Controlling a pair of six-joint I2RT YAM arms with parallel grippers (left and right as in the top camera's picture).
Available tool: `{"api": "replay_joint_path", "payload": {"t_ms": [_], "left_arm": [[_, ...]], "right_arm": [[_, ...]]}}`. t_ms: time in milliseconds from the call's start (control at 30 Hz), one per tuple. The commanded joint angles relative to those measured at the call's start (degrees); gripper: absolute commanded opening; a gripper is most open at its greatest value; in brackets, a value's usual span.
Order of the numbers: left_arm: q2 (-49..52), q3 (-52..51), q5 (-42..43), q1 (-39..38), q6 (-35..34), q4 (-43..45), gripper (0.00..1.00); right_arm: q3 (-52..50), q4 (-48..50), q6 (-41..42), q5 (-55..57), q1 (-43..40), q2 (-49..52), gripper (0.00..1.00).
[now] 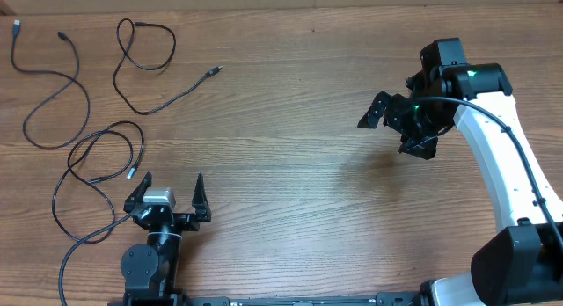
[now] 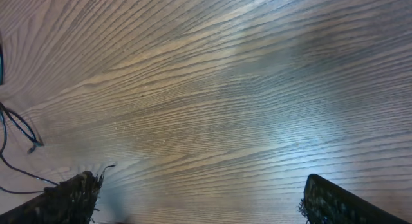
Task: Untangle cables
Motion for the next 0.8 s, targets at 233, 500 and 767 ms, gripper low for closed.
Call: {"api": "replay_joint_path", "payload": {"t_ms": [233,500,767], "left_arm": [[-0.5,-0.4,-0.2,0.3,0.6,0.2,0.99],[-0.5,-0.4,-0.2,0.3,0.6,0.2,0.99],[-0.5,-0.4,-0.2,0.3,0.6,0.2,0.99]], "right_arm": [[0.1,0.2,-0.2,0.5,0.0,-1.0,1.00],[0.1,0.2,-0.2,0.5,0.0,-1.0,1.00],[0.1,-0.1,-0.2,3.5,-0.1,-1.0,1.00]]}}
